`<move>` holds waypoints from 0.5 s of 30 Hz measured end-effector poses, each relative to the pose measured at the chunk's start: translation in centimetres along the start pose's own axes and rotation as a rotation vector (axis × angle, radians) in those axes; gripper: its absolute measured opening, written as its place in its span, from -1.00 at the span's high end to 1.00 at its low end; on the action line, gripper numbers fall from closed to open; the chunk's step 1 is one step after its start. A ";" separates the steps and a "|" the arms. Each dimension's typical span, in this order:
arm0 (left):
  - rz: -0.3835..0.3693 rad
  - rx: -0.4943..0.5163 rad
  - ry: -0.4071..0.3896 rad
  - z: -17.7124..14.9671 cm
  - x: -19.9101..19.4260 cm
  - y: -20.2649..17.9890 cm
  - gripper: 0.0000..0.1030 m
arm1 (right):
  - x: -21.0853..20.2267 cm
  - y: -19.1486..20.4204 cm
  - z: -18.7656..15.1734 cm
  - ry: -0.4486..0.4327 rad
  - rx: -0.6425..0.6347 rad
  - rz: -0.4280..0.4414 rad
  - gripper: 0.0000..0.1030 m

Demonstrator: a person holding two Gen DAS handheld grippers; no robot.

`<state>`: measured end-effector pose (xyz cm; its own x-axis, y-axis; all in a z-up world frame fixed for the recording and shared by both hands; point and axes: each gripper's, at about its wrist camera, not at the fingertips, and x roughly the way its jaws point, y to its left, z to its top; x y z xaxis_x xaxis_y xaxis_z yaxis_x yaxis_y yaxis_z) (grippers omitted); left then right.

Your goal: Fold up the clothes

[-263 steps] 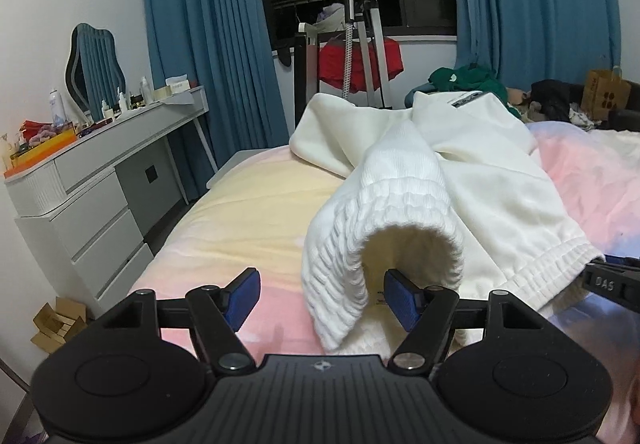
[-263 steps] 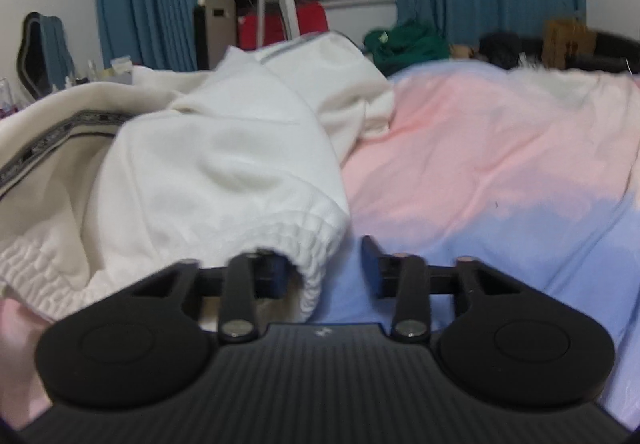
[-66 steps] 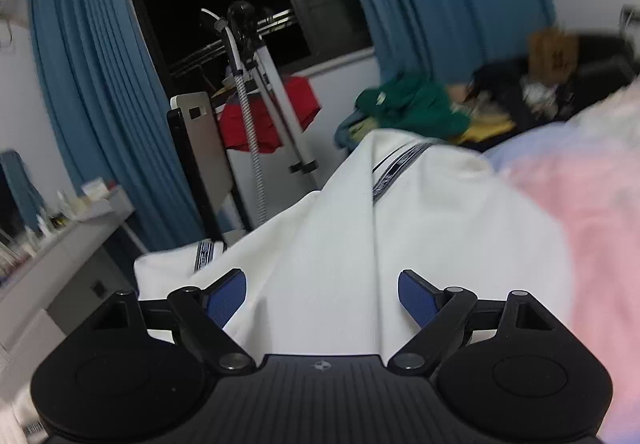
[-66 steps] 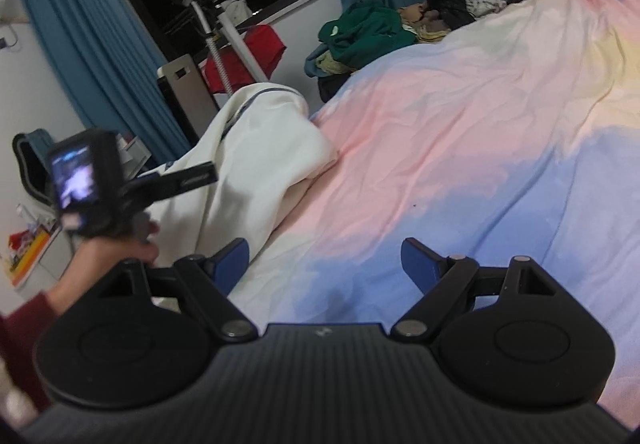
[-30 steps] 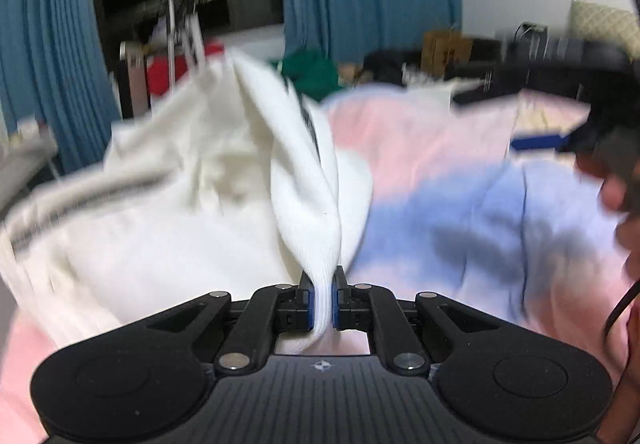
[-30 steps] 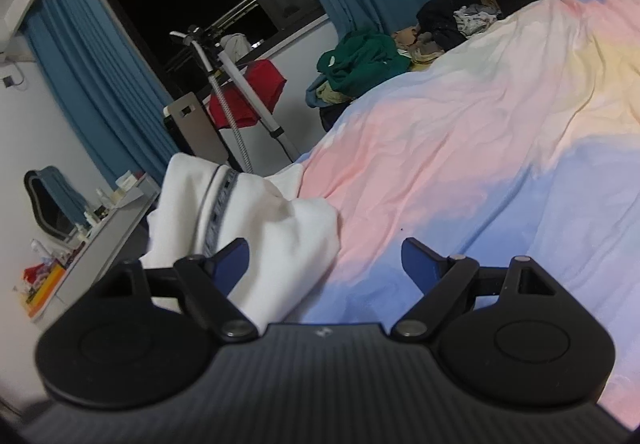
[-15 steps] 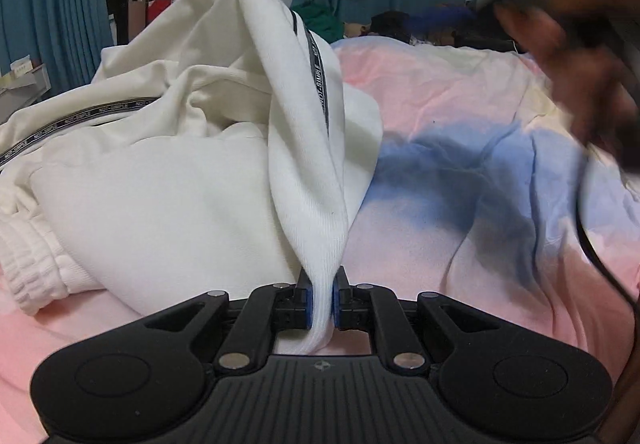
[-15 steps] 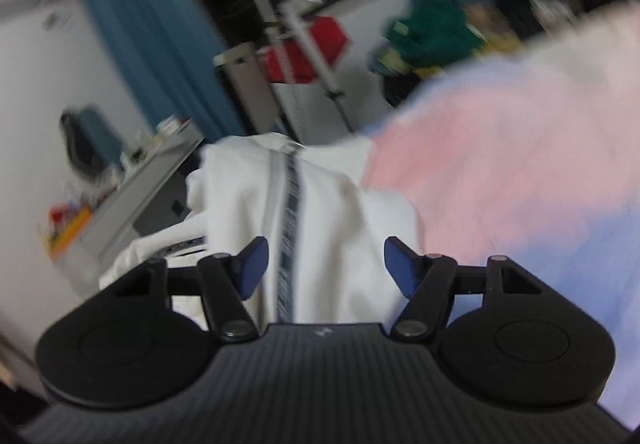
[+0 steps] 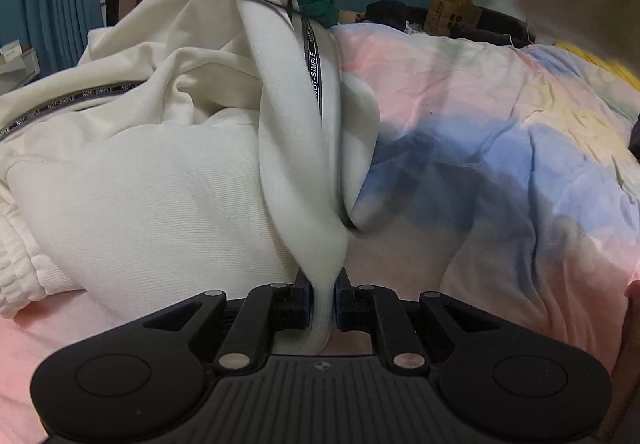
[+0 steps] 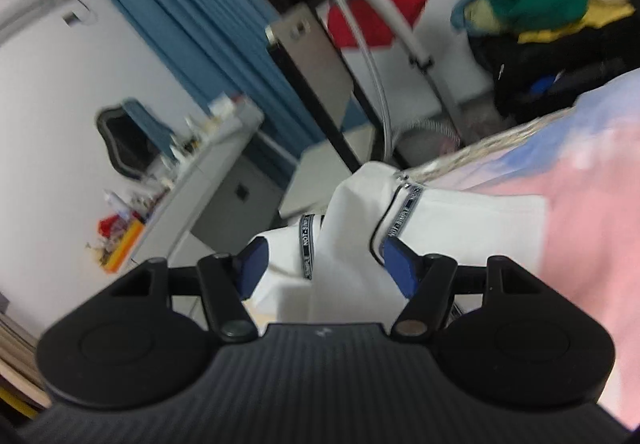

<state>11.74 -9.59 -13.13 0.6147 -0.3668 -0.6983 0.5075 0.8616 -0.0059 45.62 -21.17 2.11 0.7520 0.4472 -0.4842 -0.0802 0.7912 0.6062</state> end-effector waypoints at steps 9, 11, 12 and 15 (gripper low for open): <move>-0.100 -0.056 -0.002 0.3 0.8 2.0 0.77 | 7.4 1.4 -0.6 0.146 -0.200 -0.184 0.79; -0.119 -0.067 -0.003 0.3 0.8 2.4 0.77 | 5.7 0.9 -0.6 0.087 -0.193 -0.198 0.83; -0.125 -0.075 -0.004 0.3 0.7 2.5 0.77 | 4.3 0.5 -0.4 0.055 -0.177 -0.204 0.83; -0.136 -0.095 -0.009 0.3 0.3 2.5 0.79 | -1.1 -0.6 0.2 -0.063 -0.136 -0.230 0.84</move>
<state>13.36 -7.62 -13.17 0.5499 -0.4853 -0.6798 0.5274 0.8329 -0.1680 44.99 -22.22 2.38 0.7996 0.2261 -0.5564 0.0135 0.9194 0.3930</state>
